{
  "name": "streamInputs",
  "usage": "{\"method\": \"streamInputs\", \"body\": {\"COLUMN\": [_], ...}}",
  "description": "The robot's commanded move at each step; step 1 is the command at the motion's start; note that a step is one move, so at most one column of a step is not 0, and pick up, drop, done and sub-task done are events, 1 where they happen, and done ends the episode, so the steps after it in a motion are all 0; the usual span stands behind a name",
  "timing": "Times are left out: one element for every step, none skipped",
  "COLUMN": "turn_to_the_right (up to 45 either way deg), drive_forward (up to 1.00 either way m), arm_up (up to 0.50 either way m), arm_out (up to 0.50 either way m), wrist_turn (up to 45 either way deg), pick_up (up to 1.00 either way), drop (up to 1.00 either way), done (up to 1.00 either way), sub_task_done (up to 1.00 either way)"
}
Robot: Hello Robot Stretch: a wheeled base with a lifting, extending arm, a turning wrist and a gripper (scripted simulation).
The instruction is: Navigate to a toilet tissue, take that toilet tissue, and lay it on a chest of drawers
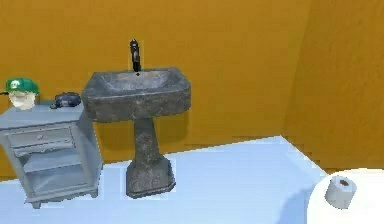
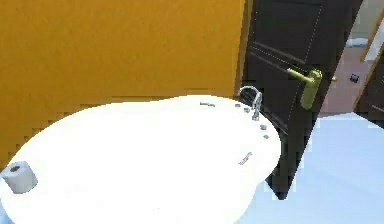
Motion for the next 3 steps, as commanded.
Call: {"method": "streamInputs", "body": {"turn_to_the_right": [15.0,0.0,-9.0], "drive_forward": [0.00,0.85,0.00], "arm_up": [0.00,0.00,0.00], "arm_out": [0.00,0.00,0.00], "wrist_turn": [0.0,0.0,0.0], "pick_up": [0.00,0.00,0.00], "drop": [0.00,0.00,0.00], "done": [0.00,0.00,0.00], "sub_task_done": [0.00,0.00,0.00]}}
